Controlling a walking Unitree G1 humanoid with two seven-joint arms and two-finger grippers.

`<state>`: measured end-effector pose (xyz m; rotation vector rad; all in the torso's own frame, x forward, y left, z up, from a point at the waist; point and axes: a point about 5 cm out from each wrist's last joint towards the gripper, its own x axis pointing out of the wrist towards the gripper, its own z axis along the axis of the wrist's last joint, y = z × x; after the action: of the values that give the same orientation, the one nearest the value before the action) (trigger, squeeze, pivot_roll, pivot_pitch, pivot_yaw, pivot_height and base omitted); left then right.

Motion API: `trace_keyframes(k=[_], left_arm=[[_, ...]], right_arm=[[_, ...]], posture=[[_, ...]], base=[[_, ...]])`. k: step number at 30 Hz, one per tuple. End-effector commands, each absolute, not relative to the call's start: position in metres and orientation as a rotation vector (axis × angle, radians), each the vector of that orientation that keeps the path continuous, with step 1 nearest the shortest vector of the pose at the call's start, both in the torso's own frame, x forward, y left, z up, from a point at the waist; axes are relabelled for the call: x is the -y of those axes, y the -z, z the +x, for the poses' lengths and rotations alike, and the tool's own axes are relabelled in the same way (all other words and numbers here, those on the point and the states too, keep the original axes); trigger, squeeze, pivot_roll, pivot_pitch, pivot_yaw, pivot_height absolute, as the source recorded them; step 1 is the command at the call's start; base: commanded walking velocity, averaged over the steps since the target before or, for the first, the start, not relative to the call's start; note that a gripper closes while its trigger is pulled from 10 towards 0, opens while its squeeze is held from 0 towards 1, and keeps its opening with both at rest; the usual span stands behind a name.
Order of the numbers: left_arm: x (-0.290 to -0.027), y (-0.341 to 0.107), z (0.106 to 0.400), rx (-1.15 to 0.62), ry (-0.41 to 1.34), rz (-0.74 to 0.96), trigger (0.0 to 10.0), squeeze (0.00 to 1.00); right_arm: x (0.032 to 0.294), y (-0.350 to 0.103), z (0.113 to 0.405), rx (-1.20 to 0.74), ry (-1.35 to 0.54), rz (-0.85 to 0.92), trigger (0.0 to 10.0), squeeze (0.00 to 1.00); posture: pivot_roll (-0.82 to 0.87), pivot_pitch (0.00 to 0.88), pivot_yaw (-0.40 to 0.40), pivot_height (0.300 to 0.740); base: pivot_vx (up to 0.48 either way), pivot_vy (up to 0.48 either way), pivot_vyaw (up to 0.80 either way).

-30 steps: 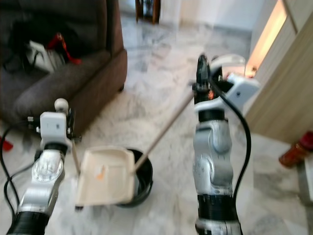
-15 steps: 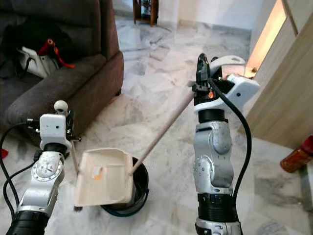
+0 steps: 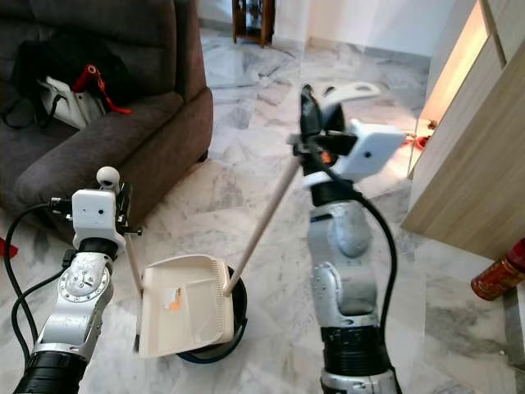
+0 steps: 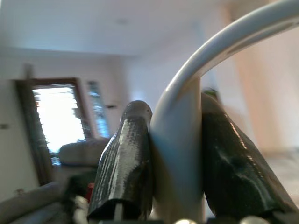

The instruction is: Sweep floor

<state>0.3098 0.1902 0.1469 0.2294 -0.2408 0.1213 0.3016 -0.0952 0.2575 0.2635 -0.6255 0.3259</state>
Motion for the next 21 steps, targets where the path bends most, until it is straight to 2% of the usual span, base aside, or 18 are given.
trace_keyframes(k=[1,13,21], left_arm=[[-0.186,-0.157,0.31,0.303,-0.102,0.237,10.0,0.0],[-0.185,-0.157,0.311,0.302,-0.092,0.231,10.0,0.0],[-0.185,-0.157,0.31,0.302,-0.084,0.234,10.0,0.0]], right_arm=[[0.087,-0.285,0.289,0.771,-0.369,0.241,10.0,0.0],[0.057,-0.303,0.271,0.898,-0.412,0.162,10.0,0.0],[0.031,-0.311,0.25,0.999,-0.525,0.092,10.0,0.0]], posture=[[0.14,0.054,0.007,0.74],[0.14,0.054,0.006,0.74],[0.14,0.065,0.002,0.74]], base=[[0.0,0.0,0.0],[0.0,0.0,0.0],[0.0,0.0,0.0]])
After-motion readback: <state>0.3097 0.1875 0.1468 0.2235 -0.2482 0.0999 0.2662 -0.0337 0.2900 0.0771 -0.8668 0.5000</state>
